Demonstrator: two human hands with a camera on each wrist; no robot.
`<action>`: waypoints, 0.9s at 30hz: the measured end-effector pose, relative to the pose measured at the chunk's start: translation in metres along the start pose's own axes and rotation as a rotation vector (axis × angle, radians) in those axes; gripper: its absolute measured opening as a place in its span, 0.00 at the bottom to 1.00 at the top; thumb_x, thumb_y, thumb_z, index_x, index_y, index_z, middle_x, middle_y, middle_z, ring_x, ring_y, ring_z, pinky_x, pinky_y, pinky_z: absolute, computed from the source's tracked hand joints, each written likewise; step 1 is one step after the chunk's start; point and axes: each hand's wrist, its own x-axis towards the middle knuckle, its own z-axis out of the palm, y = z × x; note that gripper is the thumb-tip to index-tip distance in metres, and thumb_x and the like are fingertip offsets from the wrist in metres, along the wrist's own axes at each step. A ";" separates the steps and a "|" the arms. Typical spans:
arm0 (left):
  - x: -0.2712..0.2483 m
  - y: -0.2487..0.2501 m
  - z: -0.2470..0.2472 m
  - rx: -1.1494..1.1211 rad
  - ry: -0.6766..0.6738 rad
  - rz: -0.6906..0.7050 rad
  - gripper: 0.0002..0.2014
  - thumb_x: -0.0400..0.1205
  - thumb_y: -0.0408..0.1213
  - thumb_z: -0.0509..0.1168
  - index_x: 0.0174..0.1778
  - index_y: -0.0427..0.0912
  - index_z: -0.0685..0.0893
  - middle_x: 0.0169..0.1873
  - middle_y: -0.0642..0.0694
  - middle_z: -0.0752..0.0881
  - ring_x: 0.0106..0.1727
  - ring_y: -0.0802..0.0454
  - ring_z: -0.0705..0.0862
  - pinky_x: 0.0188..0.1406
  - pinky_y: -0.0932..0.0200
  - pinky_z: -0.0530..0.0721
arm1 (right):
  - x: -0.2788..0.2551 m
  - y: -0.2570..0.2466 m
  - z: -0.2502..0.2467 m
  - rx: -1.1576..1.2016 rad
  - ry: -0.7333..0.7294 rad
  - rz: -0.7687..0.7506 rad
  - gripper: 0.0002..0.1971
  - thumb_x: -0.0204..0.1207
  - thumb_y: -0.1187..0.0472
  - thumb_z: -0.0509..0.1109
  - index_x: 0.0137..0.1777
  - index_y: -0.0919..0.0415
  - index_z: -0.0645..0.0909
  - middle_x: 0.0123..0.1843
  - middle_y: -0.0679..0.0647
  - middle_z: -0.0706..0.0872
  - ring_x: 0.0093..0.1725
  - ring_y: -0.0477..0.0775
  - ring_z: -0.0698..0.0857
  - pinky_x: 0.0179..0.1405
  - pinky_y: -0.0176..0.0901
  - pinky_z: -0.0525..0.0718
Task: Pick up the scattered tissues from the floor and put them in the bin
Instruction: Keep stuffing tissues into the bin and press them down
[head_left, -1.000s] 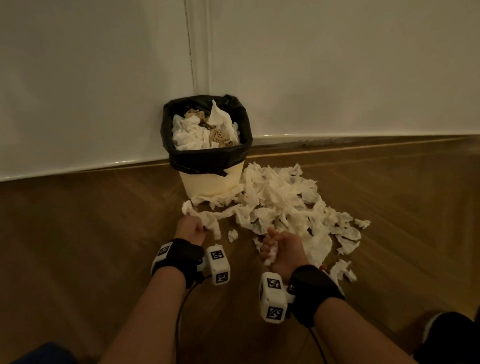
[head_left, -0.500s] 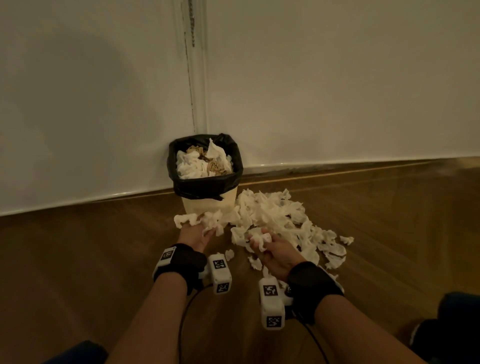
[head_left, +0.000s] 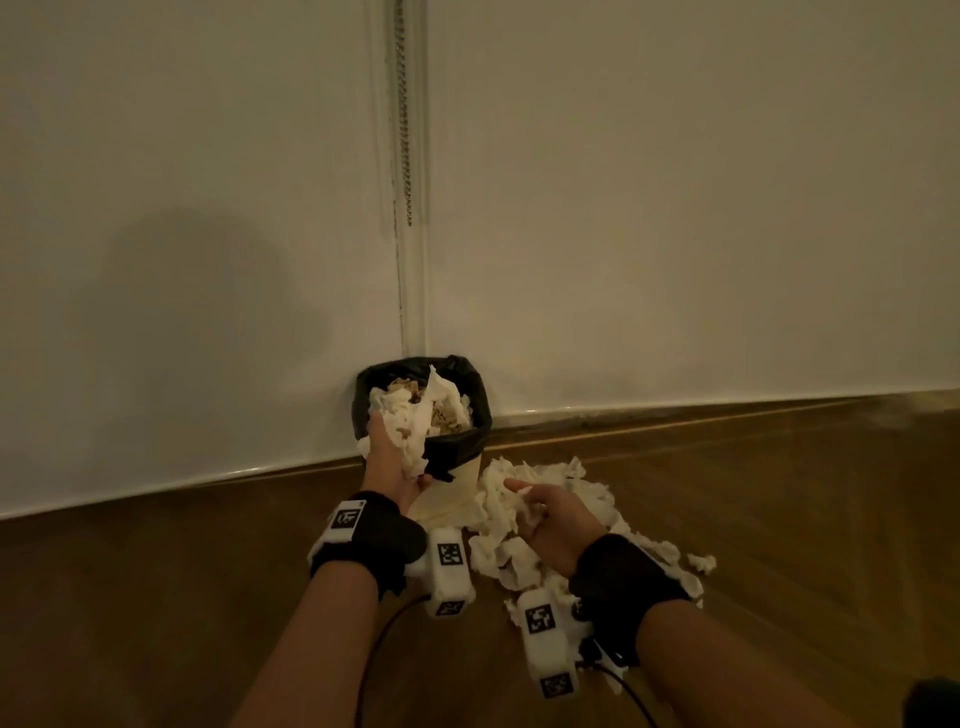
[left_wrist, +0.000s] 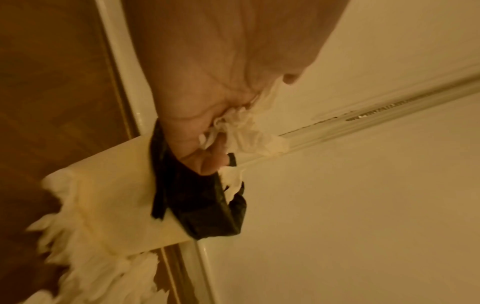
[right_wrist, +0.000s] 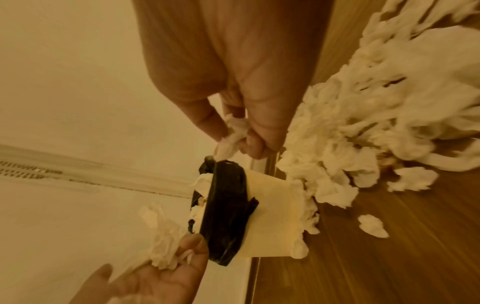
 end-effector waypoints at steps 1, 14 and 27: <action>0.004 0.007 0.004 0.049 0.065 0.001 0.27 0.86 0.56 0.46 0.70 0.43 0.76 0.54 0.42 0.84 0.37 0.48 0.79 0.24 0.65 0.71 | 0.006 -0.005 0.006 -0.009 0.017 -0.010 0.14 0.81 0.72 0.50 0.57 0.70 0.76 0.37 0.58 0.77 0.23 0.51 0.75 0.23 0.35 0.73; 0.055 0.056 0.020 1.033 0.268 0.605 0.14 0.81 0.23 0.56 0.61 0.32 0.78 0.63 0.33 0.70 0.53 0.48 0.73 0.56 0.65 0.67 | 0.106 -0.048 0.081 -0.678 0.210 -0.430 0.10 0.76 0.64 0.69 0.54 0.62 0.87 0.57 0.63 0.88 0.58 0.62 0.85 0.63 0.55 0.83; 0.104 0.029 -0.021 1.833 0.184 0.324 0.17 0.83 0.33 0.60 0.68 0.42 0.78 0.67 0.37 0.74 0.62 0.40 0.79 0.59 0.53 0.79 | 0.164 -0.038 0.099 -1.435 0.210 -0.400 0.16 0.82 0.63 0.60 0.66 0.69 0.78 0.67 0.66 0.79 0.66 0.64 0.79 0.58 0.48 0.77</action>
